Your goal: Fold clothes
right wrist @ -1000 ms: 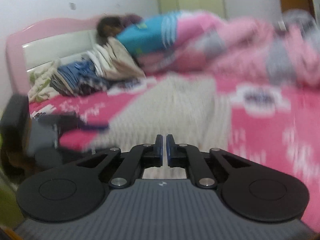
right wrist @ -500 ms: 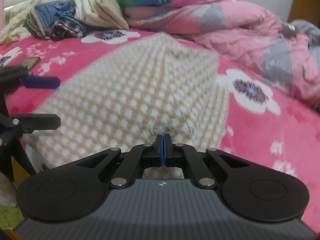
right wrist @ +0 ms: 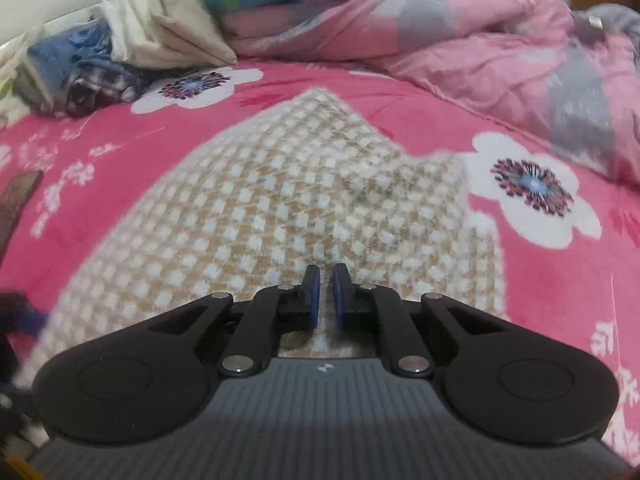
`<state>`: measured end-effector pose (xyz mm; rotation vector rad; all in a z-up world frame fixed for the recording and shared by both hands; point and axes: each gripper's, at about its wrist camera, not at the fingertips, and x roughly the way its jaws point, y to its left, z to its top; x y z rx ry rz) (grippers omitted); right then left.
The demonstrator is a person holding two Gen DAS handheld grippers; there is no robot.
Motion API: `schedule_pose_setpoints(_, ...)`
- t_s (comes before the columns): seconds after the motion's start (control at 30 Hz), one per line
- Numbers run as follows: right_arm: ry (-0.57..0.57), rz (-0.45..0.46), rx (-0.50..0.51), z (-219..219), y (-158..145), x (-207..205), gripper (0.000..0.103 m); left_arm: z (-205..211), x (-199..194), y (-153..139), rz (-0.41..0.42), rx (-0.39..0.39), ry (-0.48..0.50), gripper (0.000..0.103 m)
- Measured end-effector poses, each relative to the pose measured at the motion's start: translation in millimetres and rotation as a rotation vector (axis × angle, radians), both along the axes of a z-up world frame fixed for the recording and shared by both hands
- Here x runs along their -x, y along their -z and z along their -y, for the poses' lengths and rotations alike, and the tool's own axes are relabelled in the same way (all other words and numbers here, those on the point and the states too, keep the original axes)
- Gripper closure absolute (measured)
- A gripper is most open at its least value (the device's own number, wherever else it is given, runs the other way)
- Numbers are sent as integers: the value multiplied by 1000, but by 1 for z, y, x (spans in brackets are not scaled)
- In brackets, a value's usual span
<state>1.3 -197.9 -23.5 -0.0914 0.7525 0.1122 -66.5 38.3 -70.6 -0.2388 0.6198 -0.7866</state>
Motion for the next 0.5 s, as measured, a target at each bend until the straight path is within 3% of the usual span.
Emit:
schedule_pose_setpoints(0.13,-37,-65,55,-13,-23,-10,97,-5,1,3,14,-7,8,30)
schedule_pose_setpoints(0.23,-75,-5,-17,-16,-54,-18,97,-9,0,6,19,-3,12,30)
schedule_pose_setpoints(0.4,-73,-92,-30,-14,4,-59,98,-17,-3,12,23,7,19,29)
schedule_pose_setpoints(0.5,-61,-83,-87,-6,-4,-58,98,-19,-3,13,15,15,30,29)
